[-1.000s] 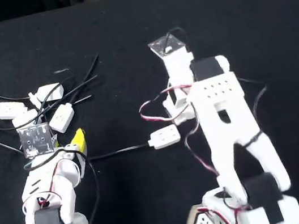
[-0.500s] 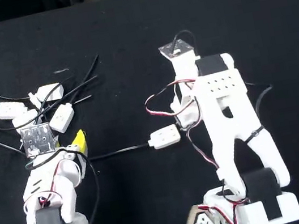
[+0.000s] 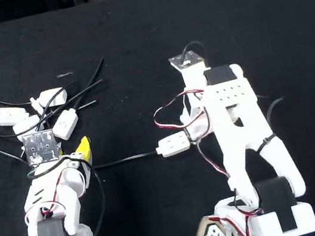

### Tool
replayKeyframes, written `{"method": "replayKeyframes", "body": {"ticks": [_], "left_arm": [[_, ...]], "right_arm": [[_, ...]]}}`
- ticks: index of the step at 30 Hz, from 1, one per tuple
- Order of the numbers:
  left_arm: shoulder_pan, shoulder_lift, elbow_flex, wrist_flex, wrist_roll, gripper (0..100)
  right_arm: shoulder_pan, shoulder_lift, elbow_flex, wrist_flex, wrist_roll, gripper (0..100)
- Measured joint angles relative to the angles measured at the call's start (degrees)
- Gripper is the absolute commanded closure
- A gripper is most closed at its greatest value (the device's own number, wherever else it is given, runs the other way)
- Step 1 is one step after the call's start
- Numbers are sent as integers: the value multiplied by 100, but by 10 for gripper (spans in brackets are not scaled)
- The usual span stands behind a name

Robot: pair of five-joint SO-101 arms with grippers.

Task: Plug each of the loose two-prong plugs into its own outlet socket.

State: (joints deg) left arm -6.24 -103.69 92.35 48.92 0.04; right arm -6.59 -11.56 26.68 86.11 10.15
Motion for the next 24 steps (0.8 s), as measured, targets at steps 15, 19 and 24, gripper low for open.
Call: {"method": "replayKeyframes", "body": {"ticks": [15,19,24], "left_arm": [[721,2233,-1407,-237,-211,787],[1160,3393,-1996,-404,-220,784],[1864,4607,-2382,-475,-220,784]], "right_arm": [[26,0,9,70,149,988],[26,0,26,88,149,988],[185,0,26,88,149,988]]}}
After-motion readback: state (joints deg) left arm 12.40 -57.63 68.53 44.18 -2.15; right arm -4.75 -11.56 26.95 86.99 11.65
